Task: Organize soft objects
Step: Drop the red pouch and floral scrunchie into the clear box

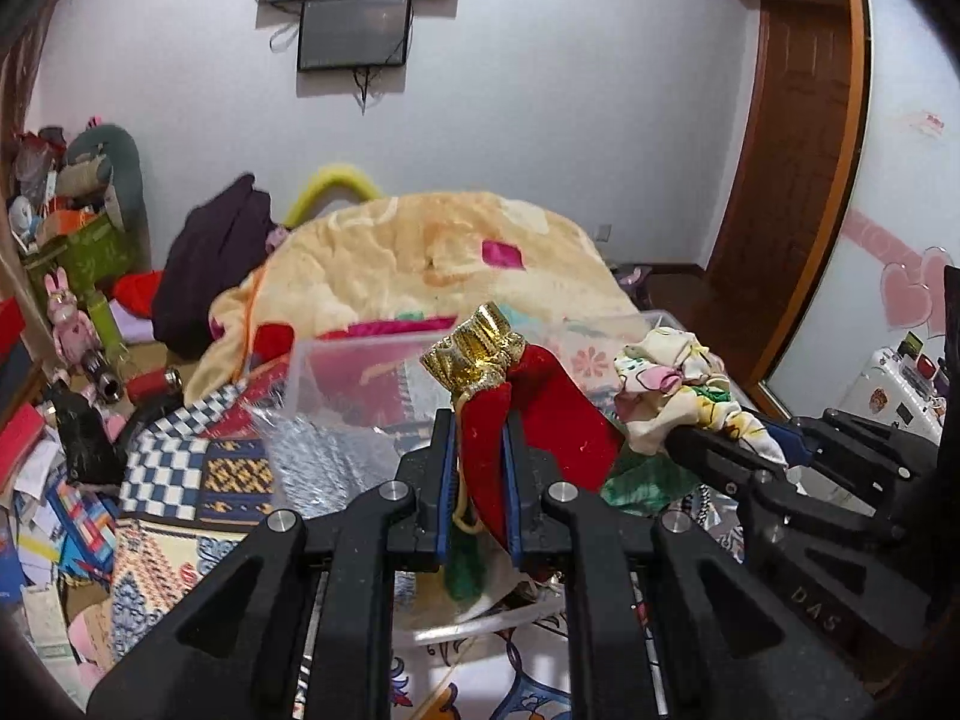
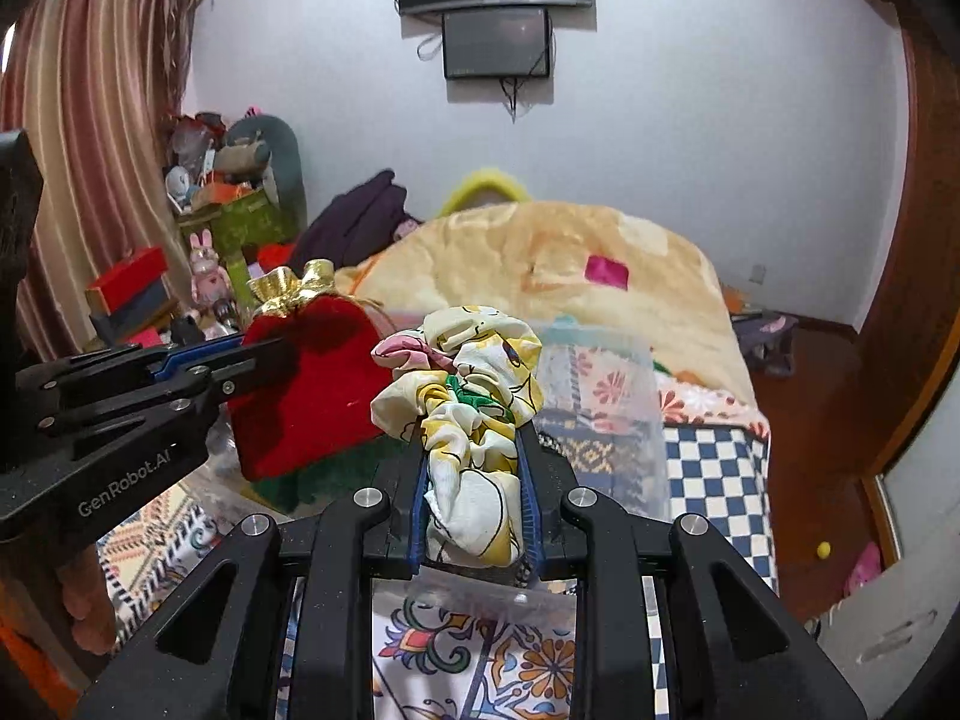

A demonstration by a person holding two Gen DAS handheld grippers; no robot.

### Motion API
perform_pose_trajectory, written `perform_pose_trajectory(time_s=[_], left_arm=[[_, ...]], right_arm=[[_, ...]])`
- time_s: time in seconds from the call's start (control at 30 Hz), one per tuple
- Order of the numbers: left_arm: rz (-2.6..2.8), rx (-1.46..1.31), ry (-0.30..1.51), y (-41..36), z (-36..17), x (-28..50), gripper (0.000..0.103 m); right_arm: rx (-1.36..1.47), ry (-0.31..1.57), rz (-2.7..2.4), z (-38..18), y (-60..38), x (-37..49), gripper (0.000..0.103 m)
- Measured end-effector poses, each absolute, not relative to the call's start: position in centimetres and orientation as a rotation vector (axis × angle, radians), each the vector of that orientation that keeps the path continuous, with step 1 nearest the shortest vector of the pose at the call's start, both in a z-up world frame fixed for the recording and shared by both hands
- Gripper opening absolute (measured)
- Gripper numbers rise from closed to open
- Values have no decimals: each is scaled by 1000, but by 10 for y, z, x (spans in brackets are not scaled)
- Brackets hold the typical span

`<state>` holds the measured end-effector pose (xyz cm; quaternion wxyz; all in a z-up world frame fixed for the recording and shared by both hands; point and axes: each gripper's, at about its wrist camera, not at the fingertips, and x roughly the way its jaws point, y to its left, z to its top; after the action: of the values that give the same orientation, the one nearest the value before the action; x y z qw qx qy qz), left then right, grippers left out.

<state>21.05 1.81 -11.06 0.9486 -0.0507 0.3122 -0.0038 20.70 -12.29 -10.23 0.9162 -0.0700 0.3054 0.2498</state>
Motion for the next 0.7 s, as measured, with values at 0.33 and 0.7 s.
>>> perform_pose_trajectory(time_s=[0.33, 0.7], left_arm=[[-21, -108, 712, 17, -124, 214, 23], [-40, -123, 572, 22, -73, 163, 33]], right_arm=[[-191, 638, 484, -107, -124, 202, 65], [-167, 520, 486, -64, -146, 173, 75]])
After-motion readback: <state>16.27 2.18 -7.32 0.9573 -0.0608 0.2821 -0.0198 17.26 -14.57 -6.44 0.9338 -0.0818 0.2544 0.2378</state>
